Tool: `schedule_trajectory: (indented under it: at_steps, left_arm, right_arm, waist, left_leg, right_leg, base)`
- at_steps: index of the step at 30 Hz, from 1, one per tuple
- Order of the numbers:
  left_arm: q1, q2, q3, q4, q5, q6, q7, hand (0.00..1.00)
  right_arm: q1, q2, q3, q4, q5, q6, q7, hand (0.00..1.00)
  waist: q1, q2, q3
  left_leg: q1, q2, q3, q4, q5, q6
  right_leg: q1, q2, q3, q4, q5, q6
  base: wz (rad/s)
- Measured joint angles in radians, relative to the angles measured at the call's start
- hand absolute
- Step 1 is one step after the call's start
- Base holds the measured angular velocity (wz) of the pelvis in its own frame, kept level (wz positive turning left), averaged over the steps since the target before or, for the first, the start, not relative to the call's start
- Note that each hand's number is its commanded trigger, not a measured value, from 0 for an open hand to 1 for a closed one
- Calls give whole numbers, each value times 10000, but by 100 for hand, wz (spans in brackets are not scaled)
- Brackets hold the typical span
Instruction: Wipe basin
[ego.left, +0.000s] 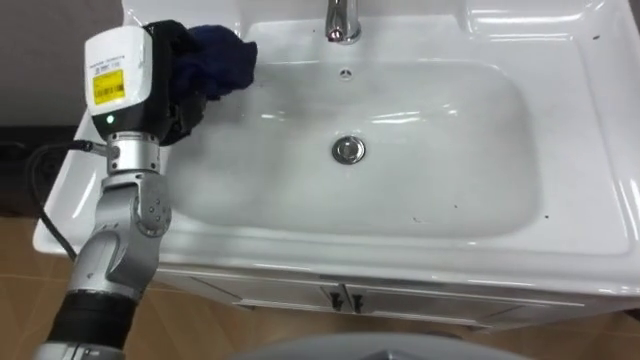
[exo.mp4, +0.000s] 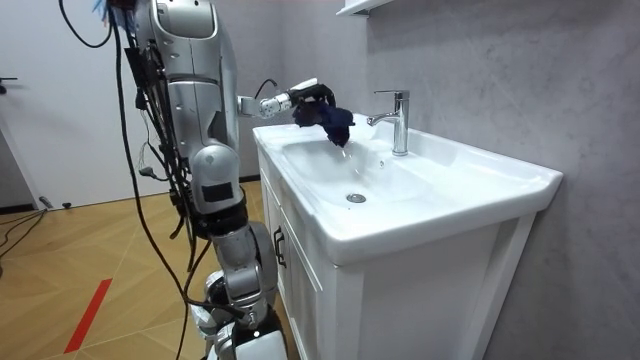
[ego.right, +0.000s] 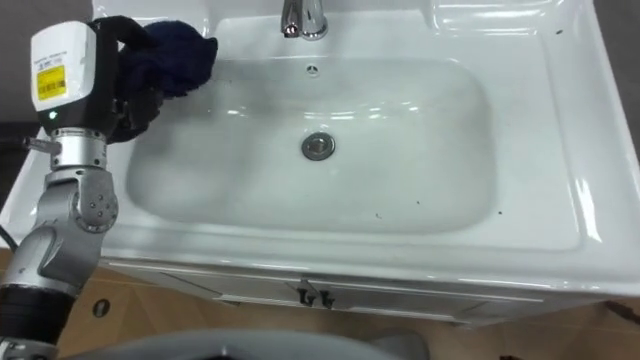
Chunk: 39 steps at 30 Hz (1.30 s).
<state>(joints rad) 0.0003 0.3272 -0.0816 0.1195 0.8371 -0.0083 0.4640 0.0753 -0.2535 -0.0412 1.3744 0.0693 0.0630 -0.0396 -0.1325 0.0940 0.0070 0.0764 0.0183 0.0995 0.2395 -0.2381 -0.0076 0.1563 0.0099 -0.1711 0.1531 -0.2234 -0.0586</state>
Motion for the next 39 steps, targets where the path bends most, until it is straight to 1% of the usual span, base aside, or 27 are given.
schedule_trajectory:
  at_steps: [1,6,9,14,16,17,19,21,24,28,31,34,37,39]
  left_arm:
    - [-3,1,6,-9,-215,1,0,100]
    - [-3,2,26,-97,-517,4,-41,100]
    - [-2,4,307,-98,-635,2,-122,100]
    - [-1,25,869,-98,-1431,38,-145,100]
    - [0,64,912,-97,-1736,45,-145,100]
    - [17,75,927,-88,-1772,55,-145,100]
    - [28,77,934,-13,-1767,86,-145,100]
    - [30,77,934,150,-1767,166,-159,100]
    - [34,76,934,522,-1762,452,-287,100]
    - [113,76,1139,783,-1674,736,-428,100]
    - [179,77,1207,918,-1675,934,-424,100]
    - [186,76,1207,1060,-1677,971,-423,100]
    - [237,74,1206,1142,-1677,979,-423,100]
    - [306,74,1206,1163,-1677,1114,-424,100]
  right_arm:
    - [-5,1,0,-25,8,0,-1,0]
    - [-3,15,4,-23,37,2,-7,0]
    - [12,15,4,-23,34,2,-7,0]
    - [53,13,0,-23,33,15,-9,0]
    - [46,12,-1,-27,23,17,-6,0]
    - [41,12,-12,-27,23,18,-5,0]
    - [45,12,-25,-25,-4,31,-5,0]
    - [56,11,-27,-25,-13,43,-4,0]
    - [53,7,-25,-26,-10,56,5,0]
    - [53,7,-235,-45,-84,255,2,0]
    - [59,8,-227,-46,-54,272,-16,0]
    - [42,9,-226,-54,-41,286,-14,0]
    - [52,5,-226,-67,-55,392,-10,0]
    - [53,5,-226,-71,-54,430,-1,0]
  waist:
    - [8,27,-8]
    - [49,39,-17]
    - [76,35,-16]
    - [70,33,-16]
    - [69,26,-11]
    - [83,7,2]
    - [161,15,-3]
    - [224,17,-5]
    - [267,43,-21]
    - [310,19,-12]
    - [323,21,-14]
    - [359,22,-21]
    - [433,23,-43]
    - [479,19,-46]
  left_leg:
    - [-19,-2,25,15,0,0]
    - [-134,-32,30,194,0,1]
    - [-121,-37,28,197,0,1]
    - [-128,-45,-3,194,0,1]
    - [-124,-58,-58,172,0,1]
    - [-108,-64,-79,142,1,1]
    - [-92,-65,-81,138,1,2]
    - [-83,-69,-80,141,0,2]
    - [-101,-82,-104,159,1,2]
    - [-106,-105,-143,156,0,2]
    - [-123,-121,-159,156,0,3]
    - [-120,-123,-170,153,0,3]
    - [-102,-121,-170,148,1,3]
    - [-102,-120,-177,149,1,3]
  right_leg:
    - [-14,-3,-5,-1,0,0]
    - [-2,-46,-98,-19,-9,13]
    - [7,-47,-102,-8,-8,15]
    - [15,-54,-159,-9,-8,15]
    - [22,-64,-207,-9,-8,16]
    - [24,-63,-219,-8,-8,16]
    - [5,-63,-206,-14,-10,18]
    - [1,-65,-205,-26,-17,29]
    - [1,-72,-209,-30,-34,42]
    - [3,-80,-220,-30,-43,54]
    - [-3,-91,-237,-30,-46,61]
    - [7,-90,-246,-27,-48,63]
    - [20,-86,-243,-23,-48,63]
    - [22,-85,-251,-21,-48,63]
  base:
    - [3]
    - [6]
    - [0]
    - [0]
    - [5]
    - [5]
    - [0]
    - [0]
    - [1]
    - [2]
    - [0]
    - [0]
    - [0]
    - [0]
